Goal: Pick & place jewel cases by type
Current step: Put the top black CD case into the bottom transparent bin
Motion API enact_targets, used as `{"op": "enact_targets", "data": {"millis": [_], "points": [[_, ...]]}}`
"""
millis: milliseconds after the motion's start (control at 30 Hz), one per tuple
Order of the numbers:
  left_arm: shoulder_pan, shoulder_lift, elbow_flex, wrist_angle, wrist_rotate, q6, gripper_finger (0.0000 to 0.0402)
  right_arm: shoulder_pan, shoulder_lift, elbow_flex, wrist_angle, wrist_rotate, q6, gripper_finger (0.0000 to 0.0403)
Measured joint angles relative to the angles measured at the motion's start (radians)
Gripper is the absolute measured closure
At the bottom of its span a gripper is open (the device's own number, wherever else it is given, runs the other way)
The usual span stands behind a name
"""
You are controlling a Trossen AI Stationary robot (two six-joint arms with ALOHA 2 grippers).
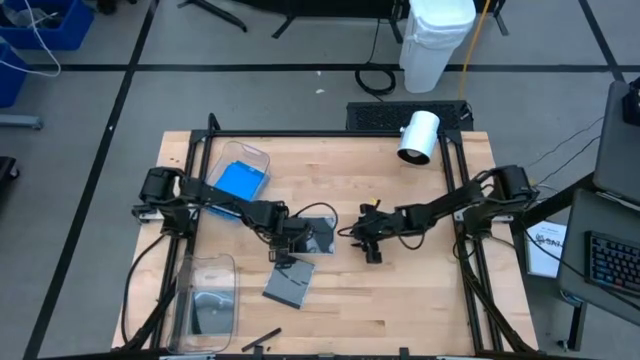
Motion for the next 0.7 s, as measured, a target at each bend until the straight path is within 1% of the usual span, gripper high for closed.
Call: {"op": "enact_targets", "data": {"millis": [267, 467, 700], "points": [[0.017, 0.007, -0.006, 0.214, -0.002, 0.069, 0.0249, -0.011, 0.109, 0.068, 0.023, 0.004, 0.006, 0.0223], [0.018, 0.018, -0.007, 0.244, 0.018, 0.11, 0.0249, -0.011, 0.115, 0.068, 0.04, 0.003, 0.01, 0.0223], [0.015, 0.005, 0.003, 0.243, -0.021, 0.149, 0.025, -0.011, 0.116, 0.067, 0.043, 0.002, 0.01, 0.0221]]}}
